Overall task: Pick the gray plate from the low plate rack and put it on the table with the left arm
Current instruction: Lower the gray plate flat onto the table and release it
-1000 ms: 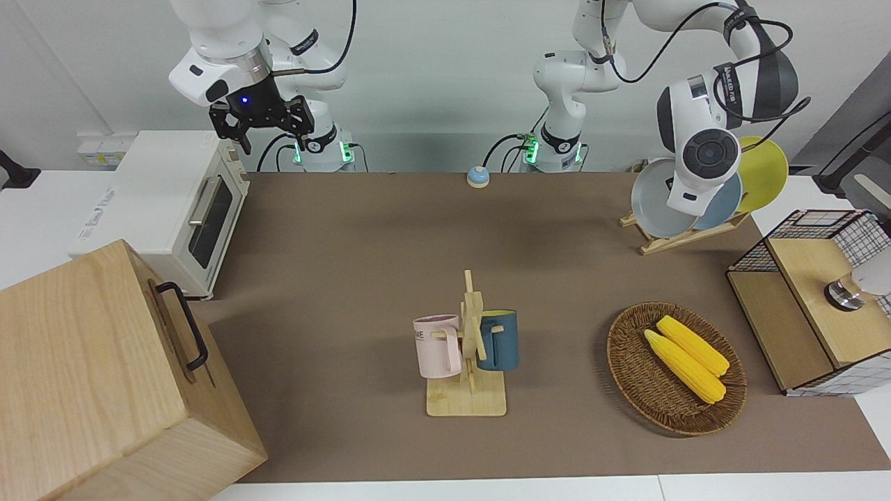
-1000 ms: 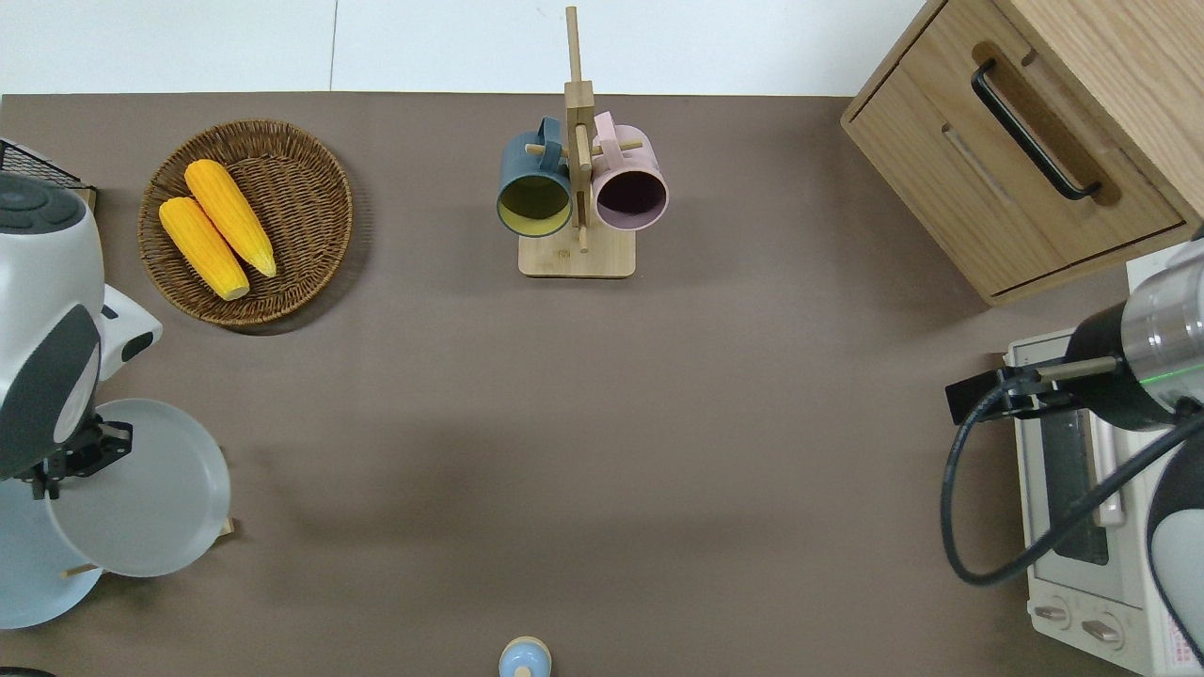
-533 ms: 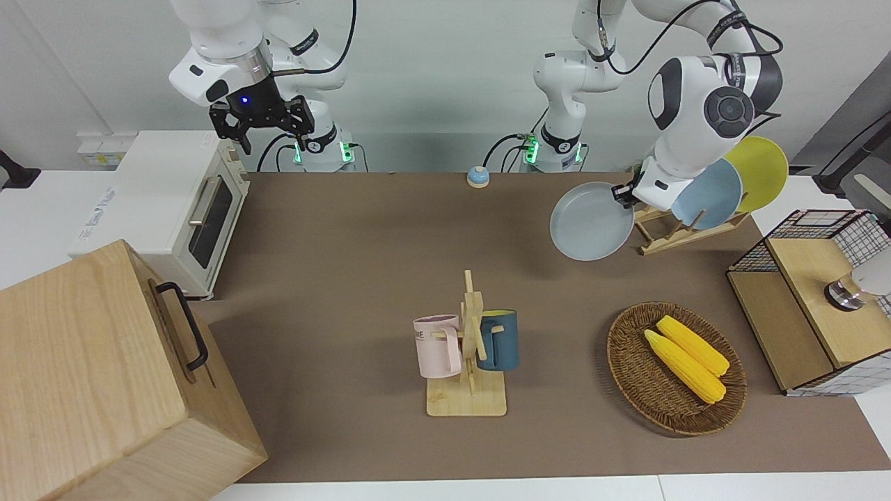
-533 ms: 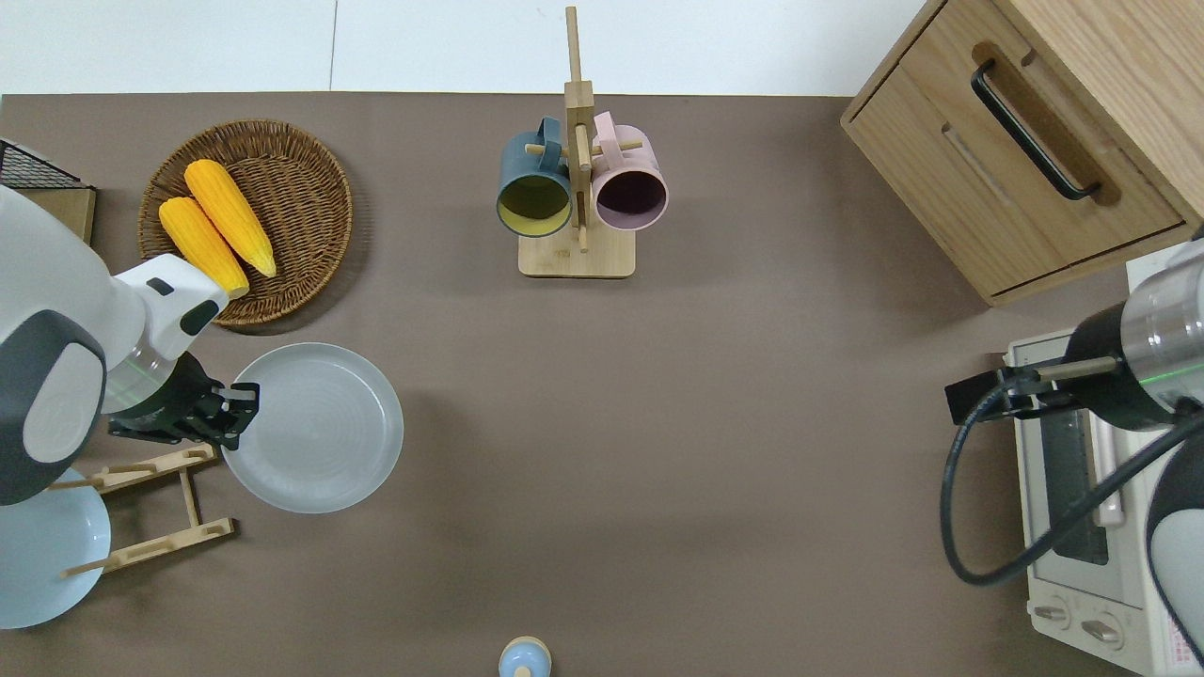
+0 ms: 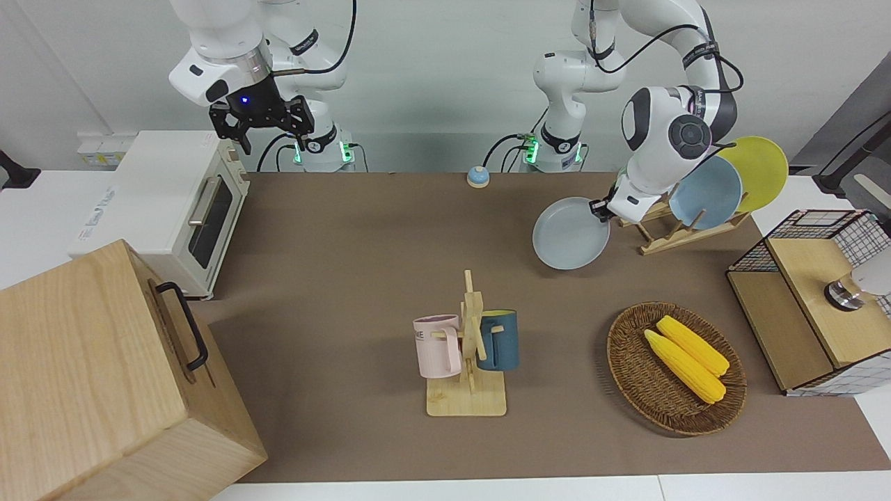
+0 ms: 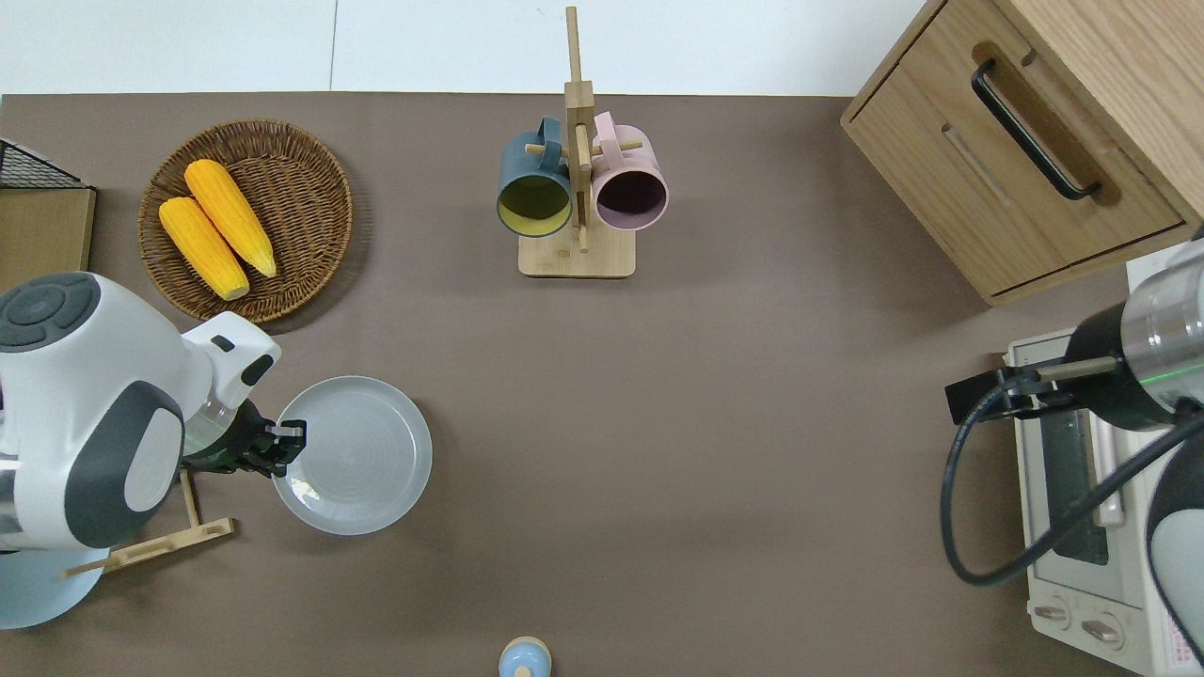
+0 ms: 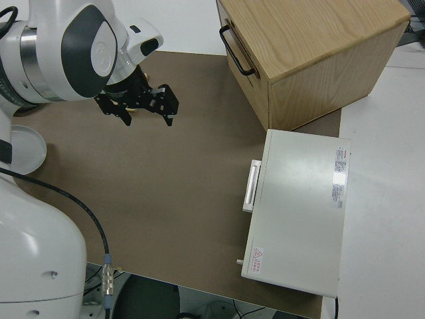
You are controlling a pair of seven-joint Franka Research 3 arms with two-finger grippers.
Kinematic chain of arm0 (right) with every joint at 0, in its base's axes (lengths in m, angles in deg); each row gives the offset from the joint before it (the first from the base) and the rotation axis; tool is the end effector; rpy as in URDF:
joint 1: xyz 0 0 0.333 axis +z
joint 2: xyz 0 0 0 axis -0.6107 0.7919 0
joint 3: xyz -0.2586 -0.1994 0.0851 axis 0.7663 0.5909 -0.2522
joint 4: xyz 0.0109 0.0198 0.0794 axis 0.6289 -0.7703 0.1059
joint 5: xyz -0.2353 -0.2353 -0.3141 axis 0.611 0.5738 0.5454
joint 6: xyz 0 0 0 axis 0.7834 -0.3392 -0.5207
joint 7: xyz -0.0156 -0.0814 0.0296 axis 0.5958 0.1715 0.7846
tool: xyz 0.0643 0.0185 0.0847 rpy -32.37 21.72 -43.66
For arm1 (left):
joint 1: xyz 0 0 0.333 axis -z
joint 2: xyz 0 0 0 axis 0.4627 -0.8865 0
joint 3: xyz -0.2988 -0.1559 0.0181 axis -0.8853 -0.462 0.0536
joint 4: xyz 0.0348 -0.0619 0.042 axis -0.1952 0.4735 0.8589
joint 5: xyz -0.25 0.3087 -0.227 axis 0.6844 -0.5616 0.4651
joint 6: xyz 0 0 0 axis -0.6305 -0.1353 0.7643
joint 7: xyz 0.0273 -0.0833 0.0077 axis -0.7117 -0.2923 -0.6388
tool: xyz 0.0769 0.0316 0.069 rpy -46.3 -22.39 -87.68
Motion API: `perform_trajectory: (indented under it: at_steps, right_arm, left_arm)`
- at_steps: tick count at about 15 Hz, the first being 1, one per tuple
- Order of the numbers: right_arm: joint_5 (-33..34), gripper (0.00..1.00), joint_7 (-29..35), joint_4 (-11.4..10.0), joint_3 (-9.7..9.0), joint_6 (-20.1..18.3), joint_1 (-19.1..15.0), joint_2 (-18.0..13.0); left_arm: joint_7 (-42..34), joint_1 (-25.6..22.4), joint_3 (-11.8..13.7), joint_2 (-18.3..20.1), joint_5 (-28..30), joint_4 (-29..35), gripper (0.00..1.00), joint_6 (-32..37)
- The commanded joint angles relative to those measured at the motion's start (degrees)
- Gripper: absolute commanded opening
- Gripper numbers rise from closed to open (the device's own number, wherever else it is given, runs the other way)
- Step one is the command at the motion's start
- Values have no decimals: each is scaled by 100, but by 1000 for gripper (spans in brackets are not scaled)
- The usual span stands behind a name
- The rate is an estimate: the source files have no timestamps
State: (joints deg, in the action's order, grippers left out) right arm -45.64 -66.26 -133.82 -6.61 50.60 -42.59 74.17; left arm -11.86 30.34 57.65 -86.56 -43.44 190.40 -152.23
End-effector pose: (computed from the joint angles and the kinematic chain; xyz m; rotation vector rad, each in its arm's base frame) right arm 0.5843 0.0831 0.6782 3.1162 0.1267 -0.1889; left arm 0.5624 -0.0453 0.3966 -3.0675 -0.1901 0.4916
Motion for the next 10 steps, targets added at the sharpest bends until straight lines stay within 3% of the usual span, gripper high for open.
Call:
perform_trajectory:
  at_steps: [1, 4, 10]
  right_arm:
    - [-21, 990, -19, 35, -38, -87, -76, -27]
    - [-21, 987, -19, 35, -38, -87, -84, -27]
    - [-21, 990, -19, 35, -38, -87, -84, -27]
  left_arm:
    - [-18, 100, 37, 77, 0, 144, 925, -89]
    - [-9, 91, 54, 103, 0, 47, 985, -27]
    - [-79, 21, 142, 165, -52, -1042, 991, 61]
